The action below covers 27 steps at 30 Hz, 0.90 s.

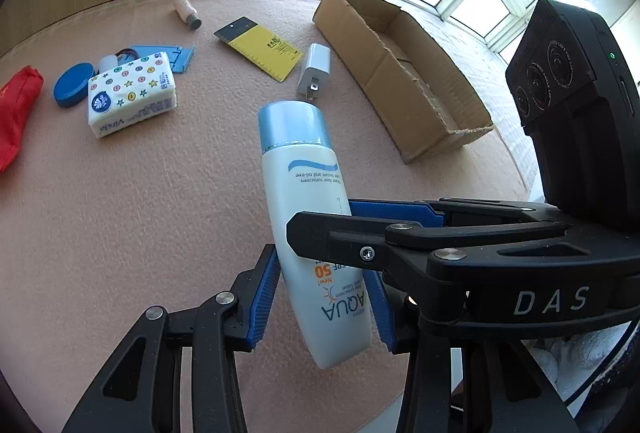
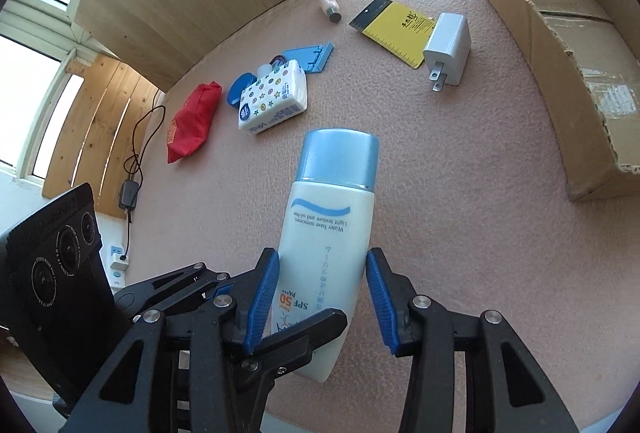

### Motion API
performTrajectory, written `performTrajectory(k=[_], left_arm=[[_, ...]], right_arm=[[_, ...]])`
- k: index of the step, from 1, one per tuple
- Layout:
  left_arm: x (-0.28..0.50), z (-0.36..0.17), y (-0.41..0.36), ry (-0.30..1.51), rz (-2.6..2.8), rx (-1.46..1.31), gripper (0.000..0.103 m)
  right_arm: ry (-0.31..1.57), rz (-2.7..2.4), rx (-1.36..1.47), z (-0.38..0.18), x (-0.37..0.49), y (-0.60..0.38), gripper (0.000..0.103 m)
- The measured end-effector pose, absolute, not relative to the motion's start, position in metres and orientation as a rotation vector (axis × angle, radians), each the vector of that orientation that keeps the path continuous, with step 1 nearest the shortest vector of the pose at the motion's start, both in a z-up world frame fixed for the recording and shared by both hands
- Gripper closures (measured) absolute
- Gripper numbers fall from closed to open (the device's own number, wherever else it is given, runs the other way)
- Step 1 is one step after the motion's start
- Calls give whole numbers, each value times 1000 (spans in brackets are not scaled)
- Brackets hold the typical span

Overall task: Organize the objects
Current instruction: 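Close the left gripper around the AQUA sunscreen bottle, then carry the sunscreen bottle into the cardboard box and open the left gripper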

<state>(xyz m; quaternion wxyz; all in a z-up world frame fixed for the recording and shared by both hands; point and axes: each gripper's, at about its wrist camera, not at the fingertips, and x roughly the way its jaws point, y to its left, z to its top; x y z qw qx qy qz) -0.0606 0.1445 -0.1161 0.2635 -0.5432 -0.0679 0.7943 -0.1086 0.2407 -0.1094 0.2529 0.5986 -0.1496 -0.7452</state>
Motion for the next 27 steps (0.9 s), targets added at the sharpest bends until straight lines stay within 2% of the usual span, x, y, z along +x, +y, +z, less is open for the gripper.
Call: performTrajectory(k=[14, 27], left_arm=[[-118, -62, 244, -139, 2162, -1310, 58], [-167, -77, 331, -134, 2132, -1338, 58]], right_arm=[[-450, -2199, 1499, -54, -162, 334, 61], [-514, -2273, 1516, -64, -203, 402, 61]])
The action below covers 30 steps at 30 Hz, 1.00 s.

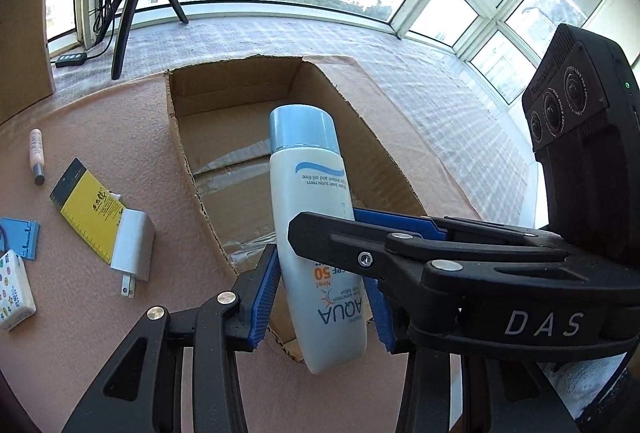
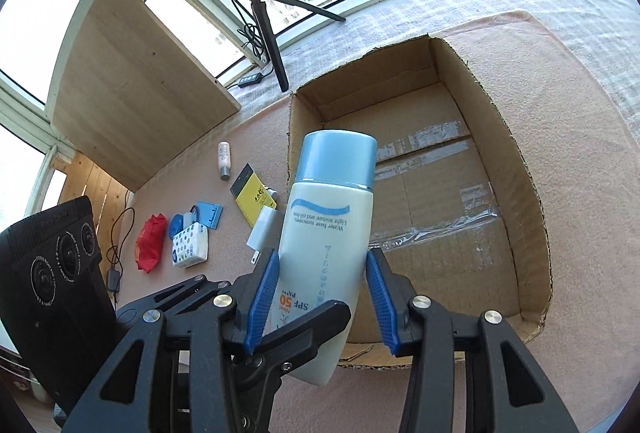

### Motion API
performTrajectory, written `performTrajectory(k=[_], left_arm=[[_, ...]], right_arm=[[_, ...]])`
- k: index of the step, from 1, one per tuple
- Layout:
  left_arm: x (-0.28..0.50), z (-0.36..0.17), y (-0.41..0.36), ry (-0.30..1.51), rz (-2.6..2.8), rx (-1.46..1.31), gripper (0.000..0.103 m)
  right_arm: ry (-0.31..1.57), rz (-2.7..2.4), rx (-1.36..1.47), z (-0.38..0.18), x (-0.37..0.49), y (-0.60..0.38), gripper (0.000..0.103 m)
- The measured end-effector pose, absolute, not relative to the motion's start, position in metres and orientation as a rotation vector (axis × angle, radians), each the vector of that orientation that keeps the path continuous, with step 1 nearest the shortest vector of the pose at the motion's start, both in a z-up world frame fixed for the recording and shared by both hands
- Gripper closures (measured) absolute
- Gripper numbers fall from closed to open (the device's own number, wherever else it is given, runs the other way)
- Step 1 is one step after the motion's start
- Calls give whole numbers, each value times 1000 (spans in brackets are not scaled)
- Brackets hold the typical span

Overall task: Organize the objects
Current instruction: 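Carry the sunscreen bottle into the cardboard box and open the left gripper, then move the left tool to the star-patterned tissue pack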

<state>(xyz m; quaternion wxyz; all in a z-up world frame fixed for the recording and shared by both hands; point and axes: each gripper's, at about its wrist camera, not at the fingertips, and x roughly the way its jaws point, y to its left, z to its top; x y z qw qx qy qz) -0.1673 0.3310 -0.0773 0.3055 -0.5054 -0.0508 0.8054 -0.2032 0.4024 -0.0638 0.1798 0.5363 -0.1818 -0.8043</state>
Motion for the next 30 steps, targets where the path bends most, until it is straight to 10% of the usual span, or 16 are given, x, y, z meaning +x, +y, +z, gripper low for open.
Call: performTrajectory(k=[10, 14, 30], left_arm=[[-177, -89, 343, -101, 2136, -1359, 54], [-176, -88, 334, -87, 2156, -1360, 49], [-149, -73, 234, -134, 2277, -1371, 49]], right_arm=[[-517, -2281, 1529, -74, -208, 413, 60], [-496, -2343, 1508, -70, -205, 414, 41], [-454, -2372, 1442, -56, -190, 377, 41]])
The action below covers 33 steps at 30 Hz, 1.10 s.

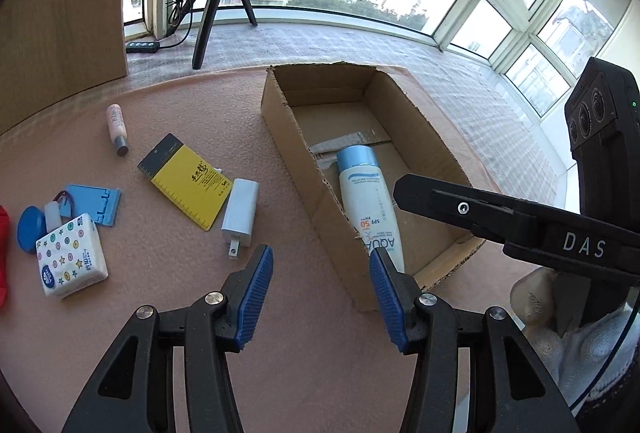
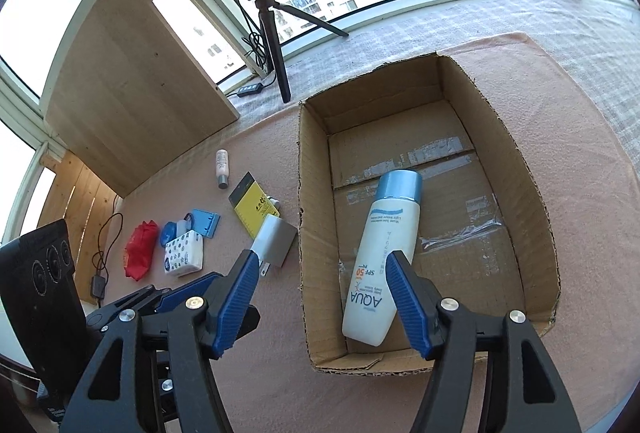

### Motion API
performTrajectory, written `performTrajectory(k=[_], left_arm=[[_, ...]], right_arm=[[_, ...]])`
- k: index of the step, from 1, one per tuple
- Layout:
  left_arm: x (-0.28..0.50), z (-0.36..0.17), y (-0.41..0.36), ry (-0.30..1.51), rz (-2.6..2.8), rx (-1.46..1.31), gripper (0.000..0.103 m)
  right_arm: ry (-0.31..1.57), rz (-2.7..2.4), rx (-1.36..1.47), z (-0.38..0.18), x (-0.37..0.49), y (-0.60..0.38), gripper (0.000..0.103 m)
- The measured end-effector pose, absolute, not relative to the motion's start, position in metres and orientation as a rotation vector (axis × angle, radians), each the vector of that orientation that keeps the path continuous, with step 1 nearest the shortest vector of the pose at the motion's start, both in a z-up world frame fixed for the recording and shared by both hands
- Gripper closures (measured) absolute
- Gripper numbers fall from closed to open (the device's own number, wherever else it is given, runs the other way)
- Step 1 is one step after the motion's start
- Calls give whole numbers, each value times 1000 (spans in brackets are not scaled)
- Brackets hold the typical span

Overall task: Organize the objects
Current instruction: 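Move the left tool to the star-patterned tissue pack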

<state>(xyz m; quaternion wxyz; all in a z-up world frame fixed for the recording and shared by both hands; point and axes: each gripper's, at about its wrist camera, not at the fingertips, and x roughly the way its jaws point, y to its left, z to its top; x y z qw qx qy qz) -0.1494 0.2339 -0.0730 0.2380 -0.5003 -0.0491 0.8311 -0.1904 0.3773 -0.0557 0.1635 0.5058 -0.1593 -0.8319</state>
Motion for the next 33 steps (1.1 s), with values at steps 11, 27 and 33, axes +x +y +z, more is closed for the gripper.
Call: performTrajectory(k=[11, 27, 33], left_arm=[[-136, -83, 118, -256, 2400, -1452, 46], [-153, -109, 22, -426, 2445, -1547, 30], [-165, -122, 7, -471, 2426, -1571, 30]], right_arm=[[-384, -2359, 1333, -44, -183, 323, 40], [-293, -2131, 1439, -71, -202, 213, 38], [-292, -2061, 1506, -92, -213, 181, 38]])
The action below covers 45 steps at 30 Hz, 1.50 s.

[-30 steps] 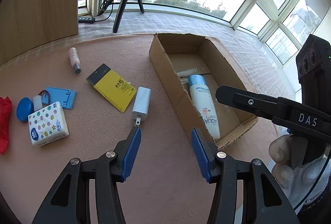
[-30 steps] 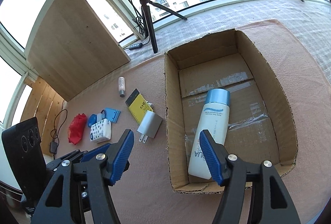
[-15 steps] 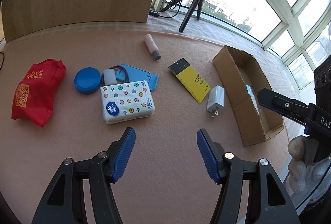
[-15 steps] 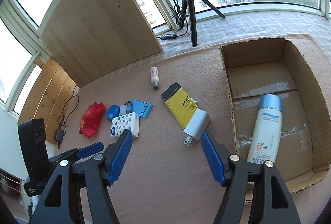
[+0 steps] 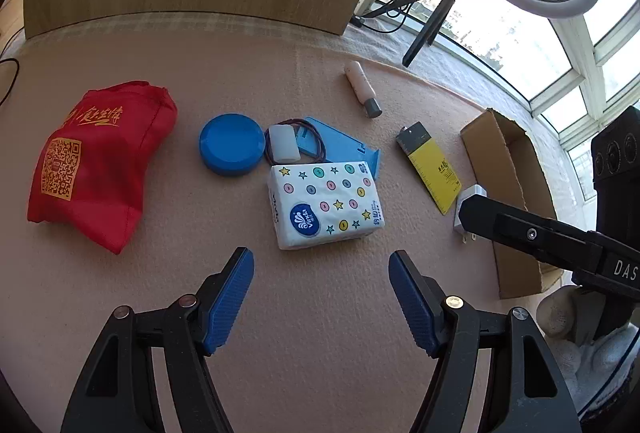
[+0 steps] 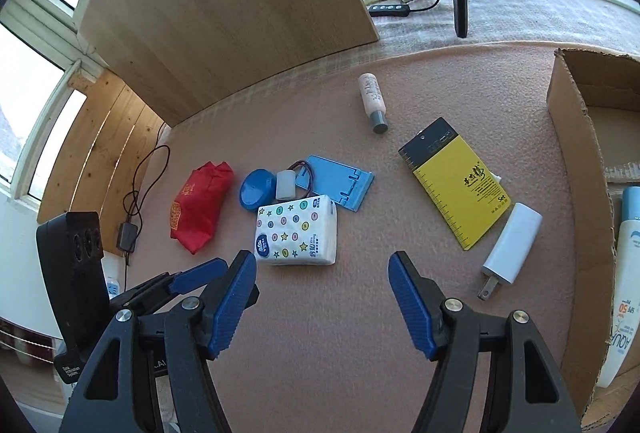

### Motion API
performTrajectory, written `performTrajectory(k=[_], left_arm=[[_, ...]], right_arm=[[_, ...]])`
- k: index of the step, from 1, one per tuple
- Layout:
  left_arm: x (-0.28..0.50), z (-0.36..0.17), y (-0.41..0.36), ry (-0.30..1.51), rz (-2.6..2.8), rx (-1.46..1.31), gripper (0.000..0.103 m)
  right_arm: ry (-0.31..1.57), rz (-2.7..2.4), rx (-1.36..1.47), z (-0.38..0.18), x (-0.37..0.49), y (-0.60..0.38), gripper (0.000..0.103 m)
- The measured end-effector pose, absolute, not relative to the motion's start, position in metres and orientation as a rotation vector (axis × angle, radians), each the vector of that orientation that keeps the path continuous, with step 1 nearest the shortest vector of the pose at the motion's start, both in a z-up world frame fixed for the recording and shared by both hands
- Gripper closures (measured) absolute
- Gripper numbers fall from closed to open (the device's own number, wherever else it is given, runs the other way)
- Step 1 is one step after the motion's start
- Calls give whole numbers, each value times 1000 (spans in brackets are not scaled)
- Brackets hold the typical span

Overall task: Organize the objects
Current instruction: 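Move the left tool to the star-patterned tissue pack, then close the left gripper on the star-patterned tissue pack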

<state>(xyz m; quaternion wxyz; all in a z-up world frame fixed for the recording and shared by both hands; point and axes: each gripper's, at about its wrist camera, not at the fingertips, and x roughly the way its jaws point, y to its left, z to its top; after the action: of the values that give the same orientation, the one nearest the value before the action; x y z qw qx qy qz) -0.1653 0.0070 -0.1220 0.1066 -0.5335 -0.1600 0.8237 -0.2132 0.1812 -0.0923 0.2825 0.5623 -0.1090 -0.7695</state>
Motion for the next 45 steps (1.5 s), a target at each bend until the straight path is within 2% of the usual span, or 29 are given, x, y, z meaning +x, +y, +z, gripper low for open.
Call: performTrajectory(k=[18, 25, 31, 38, 45], left_arm=[[-191, -152, 14, -440, 2354, -1587, 31], [-195, -157, 17, -451, 2340, -1580, 42], [-194, -156, 18, -438, 2339, -1572, 50], [-182, -142, 30, -371, 2379, -1535, 50], [-164, -119, 49, -335, 2407, -1469, 50]], right_arm=[[-293, -1980, 1636, -137, -242, 136, 38], [-277, -1945, 1663, -146, -242, 127, 57], [-267, -1949, 1661, -147, -241, 127, 61], [-240, -1980, 1622, -137, -232, 131, 61], [-300, -2008, 1572, -117, -215, 156, 61]])
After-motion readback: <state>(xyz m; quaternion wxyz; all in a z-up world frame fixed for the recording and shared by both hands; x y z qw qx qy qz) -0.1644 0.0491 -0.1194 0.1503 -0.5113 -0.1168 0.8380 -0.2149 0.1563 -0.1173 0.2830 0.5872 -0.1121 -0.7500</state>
